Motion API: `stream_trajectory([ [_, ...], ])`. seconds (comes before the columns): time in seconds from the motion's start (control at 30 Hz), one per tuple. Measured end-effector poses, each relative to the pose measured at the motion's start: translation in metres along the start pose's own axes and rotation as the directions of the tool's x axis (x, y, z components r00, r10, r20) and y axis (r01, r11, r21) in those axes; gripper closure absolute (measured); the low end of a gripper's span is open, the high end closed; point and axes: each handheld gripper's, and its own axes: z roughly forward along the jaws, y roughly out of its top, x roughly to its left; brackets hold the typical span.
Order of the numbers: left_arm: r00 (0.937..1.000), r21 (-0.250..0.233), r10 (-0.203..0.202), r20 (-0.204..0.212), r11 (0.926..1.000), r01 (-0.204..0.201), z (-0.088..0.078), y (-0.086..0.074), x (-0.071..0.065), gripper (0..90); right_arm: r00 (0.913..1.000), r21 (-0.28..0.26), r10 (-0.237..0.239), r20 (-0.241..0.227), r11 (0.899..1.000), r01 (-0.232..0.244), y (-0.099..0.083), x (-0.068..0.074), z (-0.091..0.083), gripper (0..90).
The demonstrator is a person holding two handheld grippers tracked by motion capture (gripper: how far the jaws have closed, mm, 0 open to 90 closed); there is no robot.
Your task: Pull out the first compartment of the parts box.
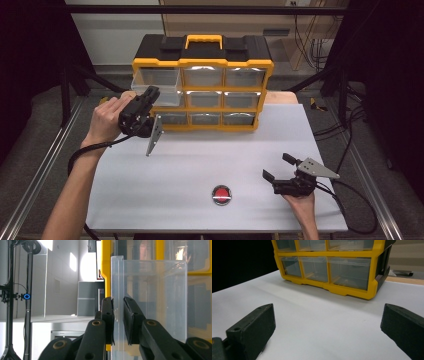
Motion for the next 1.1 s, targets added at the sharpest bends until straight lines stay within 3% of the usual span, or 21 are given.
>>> stream_trajectory([
  [0.73,0.9999,-0.009,0.003,-0.014,1.0000,-0.003,-0.013,0.003,0.000,78.8,1.0000,-0.001,0.002,-0.001,1.000,-0.002,0.000,0.000,0.000,0.6],
  [1.1,1.0000,-0.008,-0.005,-0.001,1.0000,0.005,-0.015,0.003,-0.001,77.7,1.0000,-0.001,0.001,-0.001,1.000,-0.001,0.000,0.000,0.000,0.6],
])
